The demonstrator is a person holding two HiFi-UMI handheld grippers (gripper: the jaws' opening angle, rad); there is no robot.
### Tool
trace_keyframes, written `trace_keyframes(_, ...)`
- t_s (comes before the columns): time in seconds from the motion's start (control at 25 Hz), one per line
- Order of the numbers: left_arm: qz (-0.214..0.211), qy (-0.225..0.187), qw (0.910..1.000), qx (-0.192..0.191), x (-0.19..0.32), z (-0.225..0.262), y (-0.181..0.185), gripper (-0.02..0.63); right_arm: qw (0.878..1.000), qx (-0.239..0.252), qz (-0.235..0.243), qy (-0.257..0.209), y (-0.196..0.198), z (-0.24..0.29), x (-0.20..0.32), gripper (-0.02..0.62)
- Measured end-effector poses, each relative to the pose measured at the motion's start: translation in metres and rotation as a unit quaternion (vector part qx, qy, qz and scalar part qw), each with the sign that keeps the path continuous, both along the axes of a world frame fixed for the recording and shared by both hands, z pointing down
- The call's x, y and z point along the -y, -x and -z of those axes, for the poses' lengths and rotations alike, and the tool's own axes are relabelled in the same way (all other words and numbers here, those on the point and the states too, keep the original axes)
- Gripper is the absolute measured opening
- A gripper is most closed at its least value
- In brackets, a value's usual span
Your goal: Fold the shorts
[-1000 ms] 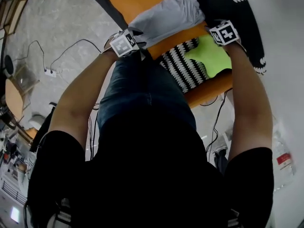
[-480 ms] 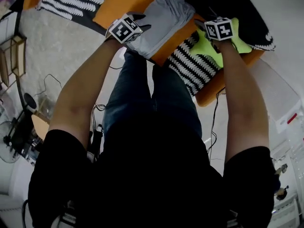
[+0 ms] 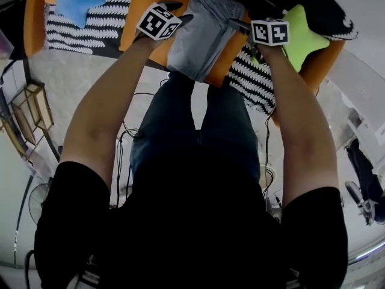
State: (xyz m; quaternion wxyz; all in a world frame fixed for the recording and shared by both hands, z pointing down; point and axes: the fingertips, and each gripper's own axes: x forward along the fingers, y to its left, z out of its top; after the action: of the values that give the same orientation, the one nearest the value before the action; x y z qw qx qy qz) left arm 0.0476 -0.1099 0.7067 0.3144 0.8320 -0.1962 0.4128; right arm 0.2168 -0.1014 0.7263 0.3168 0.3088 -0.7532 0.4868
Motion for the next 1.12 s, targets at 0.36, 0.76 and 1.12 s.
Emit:
trace_keyframes(0.36,0.024,0.054,0.9981,-0.019,0.031,-0.037,-0.009,0.262,0.994,-0.048,-0.092,0.028,0.003,-0.035,-0.008,0.394)
trace_keyframes(0.76,0.068,0.121,0.9900,-0.025,0.048,-0.076,-0.024,0.272,0.989,-0.030,-0.142,0.034,-0.007,-0.057,-0.001,0.303)
trace_keyframes(1.12,0.027,0.120,0.9910,-0.054,0.051,-0.065,-0.056,0.101,0.992,-0.017,-0.120,0.021,-0.014,-0.058,0.006,0.124)
